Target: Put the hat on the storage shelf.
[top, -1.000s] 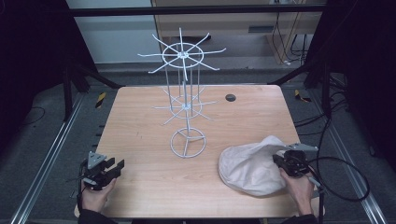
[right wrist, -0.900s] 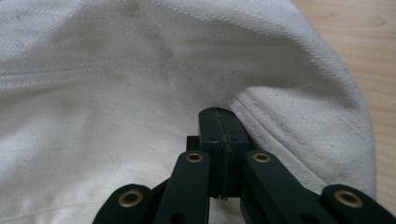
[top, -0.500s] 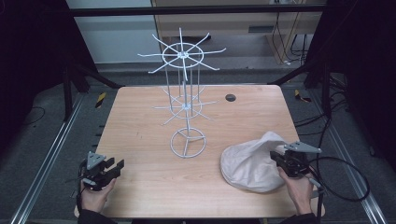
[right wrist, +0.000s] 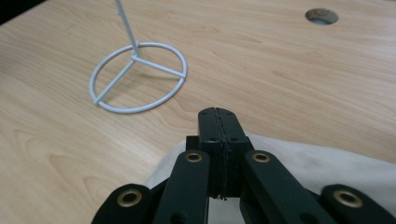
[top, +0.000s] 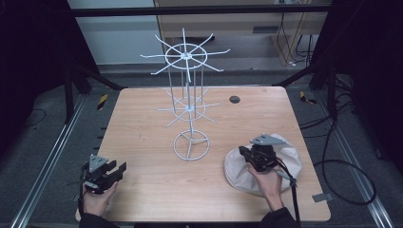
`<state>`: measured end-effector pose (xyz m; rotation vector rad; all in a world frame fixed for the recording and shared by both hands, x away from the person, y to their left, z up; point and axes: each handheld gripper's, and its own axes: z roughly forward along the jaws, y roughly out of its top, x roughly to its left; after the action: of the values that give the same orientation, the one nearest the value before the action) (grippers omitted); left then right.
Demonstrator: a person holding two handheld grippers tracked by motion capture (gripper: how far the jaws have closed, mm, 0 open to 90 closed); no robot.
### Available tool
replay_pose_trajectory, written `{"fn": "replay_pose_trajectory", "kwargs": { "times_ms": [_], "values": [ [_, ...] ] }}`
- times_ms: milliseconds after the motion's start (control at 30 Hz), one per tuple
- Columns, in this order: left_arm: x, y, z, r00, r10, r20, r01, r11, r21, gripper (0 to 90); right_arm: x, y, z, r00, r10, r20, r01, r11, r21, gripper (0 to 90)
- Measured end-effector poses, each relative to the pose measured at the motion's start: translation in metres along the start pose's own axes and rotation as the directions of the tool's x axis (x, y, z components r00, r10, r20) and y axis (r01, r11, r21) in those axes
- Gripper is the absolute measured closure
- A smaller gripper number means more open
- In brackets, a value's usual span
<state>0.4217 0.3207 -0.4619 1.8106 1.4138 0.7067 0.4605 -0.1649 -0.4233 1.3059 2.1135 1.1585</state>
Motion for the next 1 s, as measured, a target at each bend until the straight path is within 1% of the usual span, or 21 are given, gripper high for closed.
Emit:
{"fn": "replay_pose_trajectory", "kwargs": {
  "times_ms": [133,200,267,367,400,433,500,567,667,700,833,1000],
  "values": [
    [0.000,0.000,0.000,1.0000,0.000,0.001,0.000,1.0000,0.000,56.1,0.009,0.003,0.030,0.9993,0.011,0.036,-0.013,0.999,0.051,90.0],
    [0.001,0.000,0.000,1.0000,-0.002,0.001,0.002,1.0000,0.000,56.2,0.013,0.002,0.041,0.9991,0.003,0.042,-0.006,0.997,0.076,90.0],
    [0.001,0.000,0.000,1.0000,-0.002,0.001,0.002,1.0000,0.001,56.1,0.017,0.000,0.048,0.9988,-0.003,0.048,-0.003,0.994,0.110,90.0],
    [0.001,0.000,0.000,1.0000,-0.001,0.002,0.001,1.0000,-0.002,56.1,0.022,-0.003,0.052,0.9975,-0.042,0.057,0.033,0.988,0.153,90.0],
    [0.001,0.000,0.000,1.0000,-0.001,0.001,0.001,1.0000,-0.001,56.1,0.024,-0.004,0.052,0.9972,-0.050,0.056,0.040,0.986,0.163,90.0],
    [0.001,0.000,0.000,1.0000,-0.001,0.001,0.001,1.0000,-0.001,56.2,0.025,-0.005,0.051,0.9975,-0.047,0.052,0.038,0.984,0.172,90.0],
    [0.000,0.000,0.000,1.0000,0.004,0.001,-0.004,1.0000,0.000,56.1,0.026,-0.007,0.049,0.9973,-0.055,0.049,0.045,0.983,0.178,90.0],
    [0.000,0.000,0.000,1.0000,0.004,0.001,-0.004,1.0000,0.001,56.1,0.026,-0.010,0.047,0.9981,-0.049,0.038,0.041,0.980,0.194,90.0],
    [0.000,0.000,0.000,1.0000,0.002,0.002,-0.002,1.0000,0.002,56.1,0.027,-0.016,0.041,0.9979,-0.062,0.021,0.056,0.978,0.202,90.0],
    [0.000,0.000,0.000,1.0000,0.002,0.002,-0.002,1.0000,0.002,56.1,0.028,-0.018,0.039,0.9971,-0.073,0.019,0.068,0.977,0.201,90.0],
    [0.000,0.000,0.000,1.0000,0.002,0.002,-0.002,1.0000,0.000,56.2,0.031,-0.023,0.028,0.9969,-0.079,-0.009,0.079,0.974,0.212,90.0],
    [0.000,0.000,0.000,1.0000,0.001,0.003,-0.001,1.0000,0.001,56.6,0.032,-0.033,0.013,0.9943,-0.099,-0.041,0.106,0.967,0.231,90.0]
  ]
}}
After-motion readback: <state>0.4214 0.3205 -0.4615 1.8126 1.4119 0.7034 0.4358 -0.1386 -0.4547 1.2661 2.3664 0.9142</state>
